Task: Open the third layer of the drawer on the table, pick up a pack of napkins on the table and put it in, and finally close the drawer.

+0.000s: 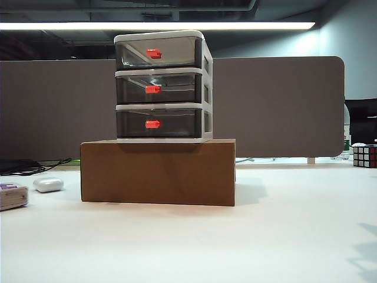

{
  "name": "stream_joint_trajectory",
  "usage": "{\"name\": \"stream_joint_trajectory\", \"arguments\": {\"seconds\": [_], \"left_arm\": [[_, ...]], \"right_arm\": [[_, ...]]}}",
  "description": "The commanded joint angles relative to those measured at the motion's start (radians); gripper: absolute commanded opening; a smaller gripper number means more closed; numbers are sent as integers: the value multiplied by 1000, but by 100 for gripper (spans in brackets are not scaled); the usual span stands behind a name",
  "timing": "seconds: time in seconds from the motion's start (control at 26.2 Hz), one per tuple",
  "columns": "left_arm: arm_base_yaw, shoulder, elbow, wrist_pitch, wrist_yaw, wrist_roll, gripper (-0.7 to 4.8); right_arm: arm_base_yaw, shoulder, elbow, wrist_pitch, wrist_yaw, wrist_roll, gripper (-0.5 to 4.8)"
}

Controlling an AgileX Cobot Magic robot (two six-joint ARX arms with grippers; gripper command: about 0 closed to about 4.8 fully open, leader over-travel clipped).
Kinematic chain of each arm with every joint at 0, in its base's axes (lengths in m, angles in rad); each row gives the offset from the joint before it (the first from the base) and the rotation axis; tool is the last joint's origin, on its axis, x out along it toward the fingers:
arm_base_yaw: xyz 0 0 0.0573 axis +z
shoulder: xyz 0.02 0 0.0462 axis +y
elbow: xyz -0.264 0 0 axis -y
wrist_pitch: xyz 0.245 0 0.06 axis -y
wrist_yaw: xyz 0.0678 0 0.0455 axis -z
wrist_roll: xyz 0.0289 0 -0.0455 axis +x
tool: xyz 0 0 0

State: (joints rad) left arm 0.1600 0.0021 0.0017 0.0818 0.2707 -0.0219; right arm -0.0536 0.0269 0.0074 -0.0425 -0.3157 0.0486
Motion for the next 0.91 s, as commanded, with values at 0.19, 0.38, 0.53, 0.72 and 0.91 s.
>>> {"name": "stream_joint_trajectory", "arguments": {"seconds": [0.19,0.38,0.53,0.72,0.91], "left_arm": [[0,0,6,-6,6,-16,-6],[0,0,6,-6,46,-70,-6],[-6,0,6,-12,397,-209,-6],[-164,0,6,-32,386,-343,-6],[-499,0,6,-21,74,-473,0]], "right_arm": [[0,0,-7,17,0,3,-6],[1,0,-7,17,-12,8,-6],[7,0,-7,17,-227,135,-6],[60,0,-7,18,-315,167,-6],[140,0,-7,19,-313,168,-6]]}}
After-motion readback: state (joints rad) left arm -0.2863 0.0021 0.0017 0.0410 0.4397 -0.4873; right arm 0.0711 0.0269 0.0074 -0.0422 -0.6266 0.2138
